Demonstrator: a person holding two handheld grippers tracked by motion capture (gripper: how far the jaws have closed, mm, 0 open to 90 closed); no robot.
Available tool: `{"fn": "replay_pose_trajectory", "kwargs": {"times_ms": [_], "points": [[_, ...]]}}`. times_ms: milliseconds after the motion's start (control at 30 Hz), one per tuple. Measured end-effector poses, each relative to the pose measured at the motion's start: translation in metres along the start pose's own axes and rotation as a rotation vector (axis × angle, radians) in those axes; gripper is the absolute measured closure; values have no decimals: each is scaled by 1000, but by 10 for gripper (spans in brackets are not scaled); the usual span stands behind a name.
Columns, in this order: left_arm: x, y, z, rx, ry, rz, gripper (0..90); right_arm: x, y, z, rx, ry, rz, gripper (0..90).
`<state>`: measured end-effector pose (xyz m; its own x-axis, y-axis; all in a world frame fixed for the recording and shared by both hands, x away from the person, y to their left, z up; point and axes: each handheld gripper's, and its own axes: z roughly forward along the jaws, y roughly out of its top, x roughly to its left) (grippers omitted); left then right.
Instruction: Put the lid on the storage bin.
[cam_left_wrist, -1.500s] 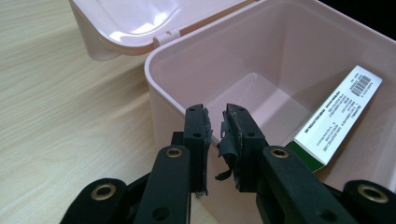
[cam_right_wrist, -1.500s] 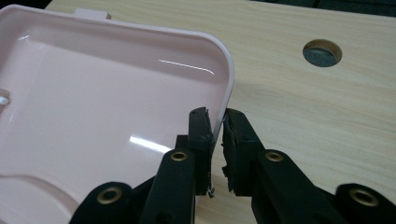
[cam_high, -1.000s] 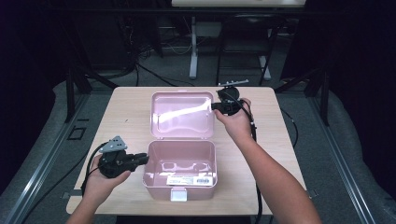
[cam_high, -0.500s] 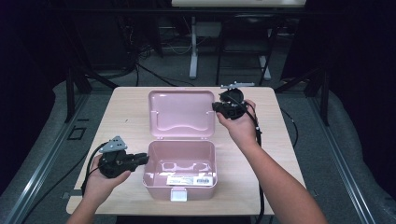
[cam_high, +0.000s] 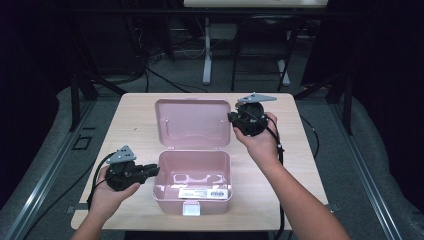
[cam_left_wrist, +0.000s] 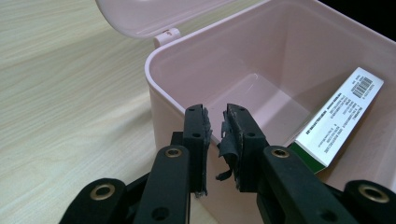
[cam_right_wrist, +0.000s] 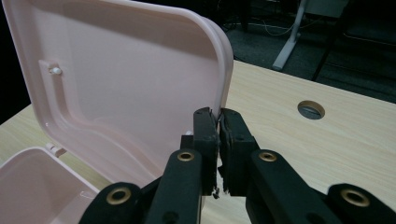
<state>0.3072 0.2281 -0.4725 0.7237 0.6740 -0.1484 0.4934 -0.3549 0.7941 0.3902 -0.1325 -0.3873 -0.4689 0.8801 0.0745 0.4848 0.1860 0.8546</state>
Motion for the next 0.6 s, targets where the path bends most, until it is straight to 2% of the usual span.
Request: {"fn": "replay_pose_trajectory", "kwargs": {"times_ms": [100, 367, 600], "points": [[0, 0, 0, -1, 0, 0, 785, 1, -2, -4, -7, 6, 3, 861], [0, 0, 0, -3, 0, -3, 785, 10, -11, -16, -48, -11, -43, 861], [0, -1, 0, -5, -1, -5, 784, 16, -18, -25, -75, -10, -54, 864]]}}
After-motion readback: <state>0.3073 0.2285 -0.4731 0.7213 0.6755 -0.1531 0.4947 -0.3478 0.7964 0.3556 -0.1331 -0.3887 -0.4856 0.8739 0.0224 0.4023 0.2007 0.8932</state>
